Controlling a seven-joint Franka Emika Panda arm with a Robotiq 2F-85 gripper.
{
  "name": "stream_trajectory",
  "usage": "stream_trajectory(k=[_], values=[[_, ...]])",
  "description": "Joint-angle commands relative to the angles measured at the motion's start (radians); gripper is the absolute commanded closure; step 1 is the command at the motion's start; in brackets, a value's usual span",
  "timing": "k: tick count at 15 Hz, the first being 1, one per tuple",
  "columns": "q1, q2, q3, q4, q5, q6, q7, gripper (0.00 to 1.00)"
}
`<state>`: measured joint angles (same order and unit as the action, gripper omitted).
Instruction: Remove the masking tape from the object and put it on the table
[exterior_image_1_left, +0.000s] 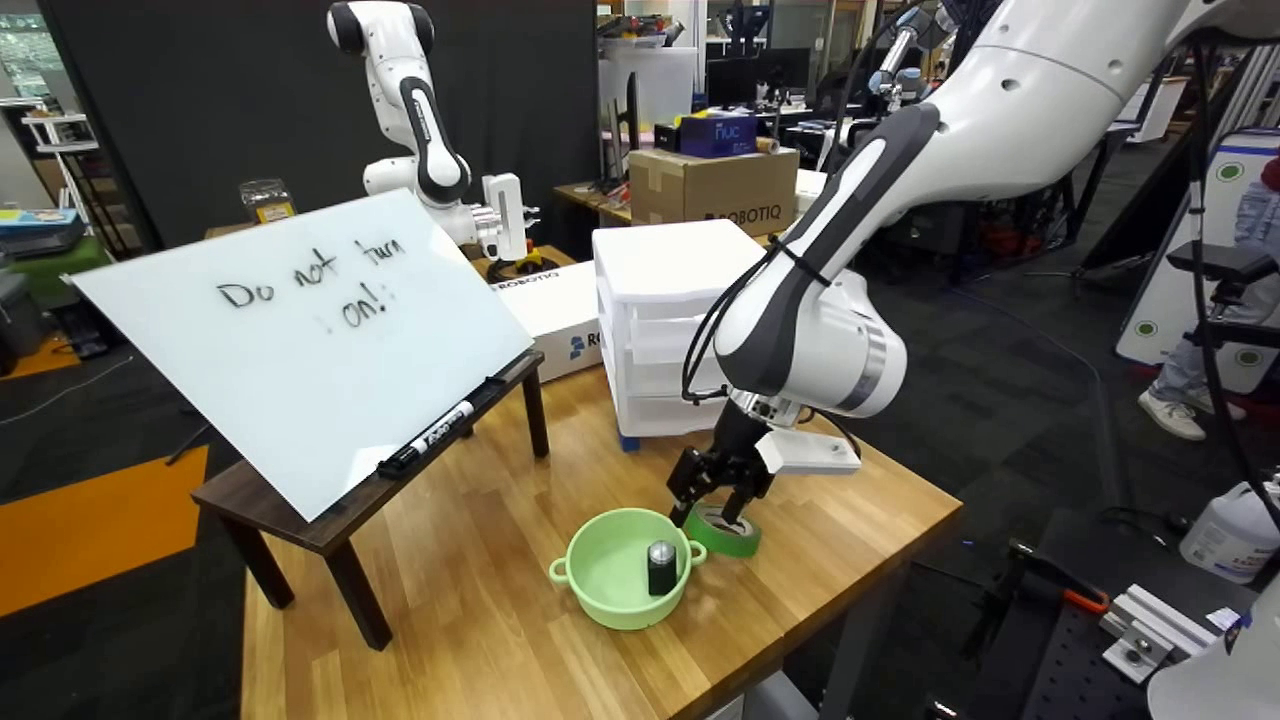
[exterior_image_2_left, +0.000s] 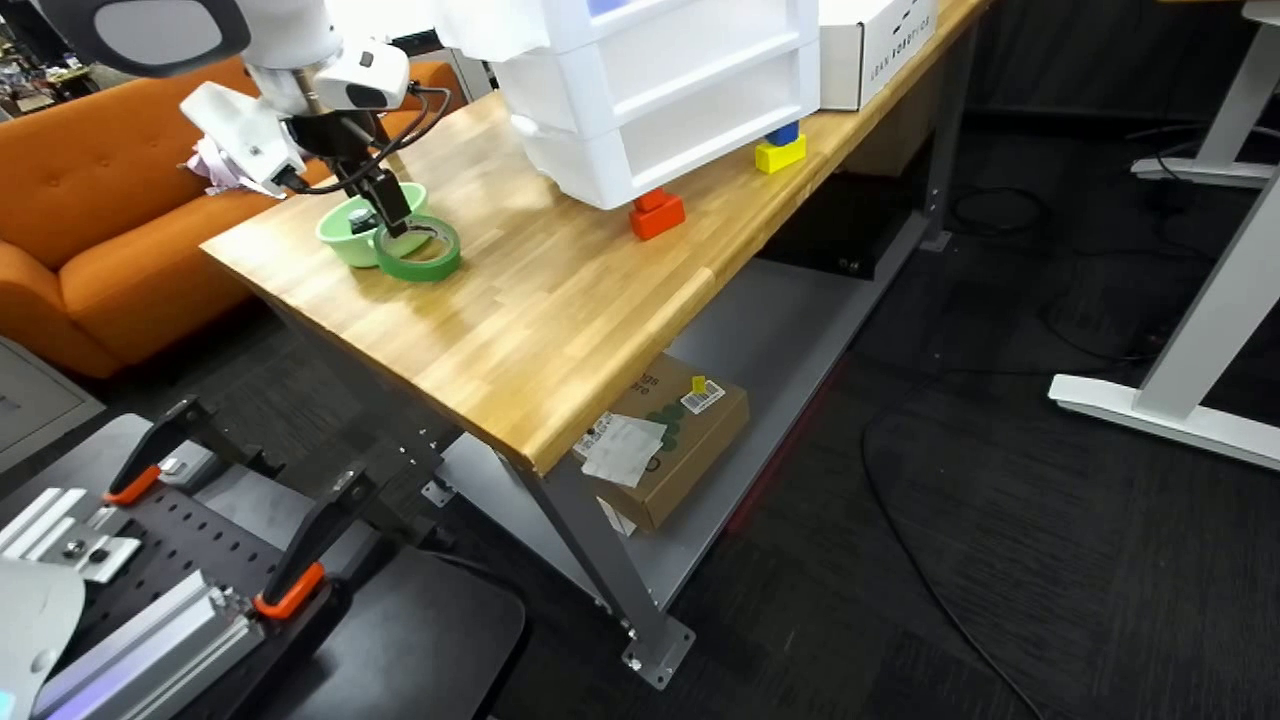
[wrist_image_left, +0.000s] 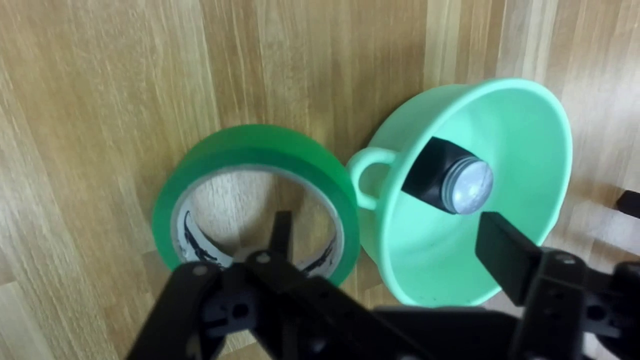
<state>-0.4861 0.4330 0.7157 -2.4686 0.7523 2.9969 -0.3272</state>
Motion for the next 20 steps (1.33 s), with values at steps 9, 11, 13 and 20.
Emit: stream_trajectory(k=[9,11,13,20], values=[[0.357,-0.297,-0.191,-0.101,-0.246,-0.042,0.26,0.0],[0.477,-0.371,-0.296,-0.136,-0.377,-0.071,0.383,0.0],[0.565,-0.414,-0.375,-0.151,-0.526,-0.104,0.491,0.0],[0.617,-0.437,-0.347,-0.118,-0.913,-0.161,0.804,0.0]])
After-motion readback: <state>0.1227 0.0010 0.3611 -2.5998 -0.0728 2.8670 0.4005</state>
